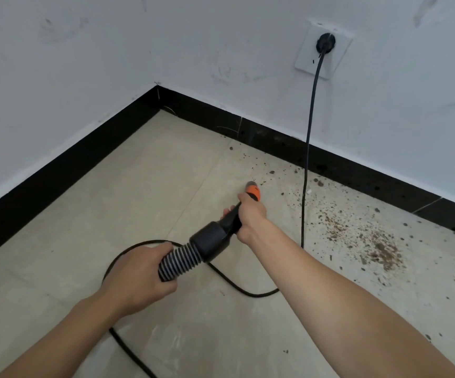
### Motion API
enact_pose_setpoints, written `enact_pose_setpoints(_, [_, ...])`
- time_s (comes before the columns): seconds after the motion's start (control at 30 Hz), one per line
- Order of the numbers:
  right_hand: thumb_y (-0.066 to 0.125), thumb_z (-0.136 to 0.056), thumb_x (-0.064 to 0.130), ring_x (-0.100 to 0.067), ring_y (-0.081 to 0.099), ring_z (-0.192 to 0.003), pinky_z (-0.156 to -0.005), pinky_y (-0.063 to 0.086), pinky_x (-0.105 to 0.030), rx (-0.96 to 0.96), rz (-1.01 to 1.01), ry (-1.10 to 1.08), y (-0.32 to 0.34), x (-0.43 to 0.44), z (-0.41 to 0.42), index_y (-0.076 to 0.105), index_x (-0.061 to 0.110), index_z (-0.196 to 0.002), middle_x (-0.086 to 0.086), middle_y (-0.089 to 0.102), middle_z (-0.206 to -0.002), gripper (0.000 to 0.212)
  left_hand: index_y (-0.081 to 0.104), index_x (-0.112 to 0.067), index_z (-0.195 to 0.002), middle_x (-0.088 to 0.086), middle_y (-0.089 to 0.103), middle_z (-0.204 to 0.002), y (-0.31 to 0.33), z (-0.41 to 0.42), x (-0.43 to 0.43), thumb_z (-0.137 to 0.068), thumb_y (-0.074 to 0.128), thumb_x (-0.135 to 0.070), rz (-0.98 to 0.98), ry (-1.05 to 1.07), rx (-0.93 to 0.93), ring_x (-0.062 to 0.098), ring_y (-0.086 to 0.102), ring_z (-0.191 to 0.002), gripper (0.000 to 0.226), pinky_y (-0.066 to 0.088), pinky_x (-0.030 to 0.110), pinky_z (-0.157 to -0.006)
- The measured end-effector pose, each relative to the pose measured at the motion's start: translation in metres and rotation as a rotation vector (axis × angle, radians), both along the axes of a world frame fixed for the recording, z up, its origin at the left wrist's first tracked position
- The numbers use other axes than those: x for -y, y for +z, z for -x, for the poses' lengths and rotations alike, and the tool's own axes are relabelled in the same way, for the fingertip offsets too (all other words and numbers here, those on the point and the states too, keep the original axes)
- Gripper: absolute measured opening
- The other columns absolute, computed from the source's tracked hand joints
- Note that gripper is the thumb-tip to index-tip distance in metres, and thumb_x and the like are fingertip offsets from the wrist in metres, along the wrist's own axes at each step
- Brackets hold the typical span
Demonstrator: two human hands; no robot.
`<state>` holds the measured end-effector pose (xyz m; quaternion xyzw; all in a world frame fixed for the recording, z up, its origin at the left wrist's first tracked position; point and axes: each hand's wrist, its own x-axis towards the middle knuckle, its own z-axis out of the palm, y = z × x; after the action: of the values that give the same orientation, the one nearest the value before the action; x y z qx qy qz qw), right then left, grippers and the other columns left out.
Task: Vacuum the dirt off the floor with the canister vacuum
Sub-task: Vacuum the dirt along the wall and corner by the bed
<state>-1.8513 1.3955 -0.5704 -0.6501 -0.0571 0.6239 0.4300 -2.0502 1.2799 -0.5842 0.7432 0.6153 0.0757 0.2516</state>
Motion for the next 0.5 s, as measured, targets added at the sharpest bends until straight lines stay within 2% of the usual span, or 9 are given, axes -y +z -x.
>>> enact_pose_setpoints(0.17, [0.055,-0.1,0.02,-0.022,0.06,-0.059,-0.068,0.057,-0.036,-0.002,-0.016,0.107,-0.005,-0.017,0.028,0.048,0.008,-0.122,-0.009,0.054,-0.083,0.026,0.046,-0.03,-0.075,-0.006,0.056,-0.059,0.007,0.02,-0.006,-0.07,0.07,-0.034,0.037,0.115,0.006,0.007,0.054,-0.055,0.025,0.04,0.028,-0.049])
enact_pose_setpoints(0.33, [0.054,-0.101,0.019,-0.023,0.057,-0.065,-0.07,0.057,-0.036,0.039,-0.027,0.149,-0.003,-0.041,0.028,0.047,0.008,-0.12,-0.011,0.053,-0.092,0.023,0.049,-0.028,-0.079,-0.003,0.059,-0.063,0.0,0.003,-0.008,-0.071,0.071,-0.037,0.032,0.155,0.084,0.009,0.057,-0.057,0.025,0.045,0.032,-0.054])
enact_pose_setpoints(0.43, [0.053,-0.101,0.019,-0.022,0.057,-0.06,-0.061,0.056,-0.034,0.039,-0.038,0.2,0.001,-0.041,0.041,0.047,0.008,-0.127,-0.012,0.053,-0.1,0.029,0.05,-0.026,-0.076,-0.004,0.058,-0.059,-0.001,0.014,-0.009,-0.067,0.071,-0.036,0.04,0.187,0.097,0.009,0.056,-0.054,0.025,0.047,0.036,-0.052])
enact_pose_setpoints(0.5, [0.052,-0.102,0.021,-0.021,0.058,-0.057,-0.054,0.054,-0.031,0.027,-0.034,0.159,-0.003,-0.035,0.044,0.048,0.009,-0.128,-0.011,0.053,-0.101,0.029,0.051,-0.027,-0.074,-0.006,0.058,-0.058,0.0,0.023,-0.009,-0.062,0.067,-0.041,0.045,0.201,0.078,0.007,0.056,-0.053,0.024,0.047,0.035,-0.051])
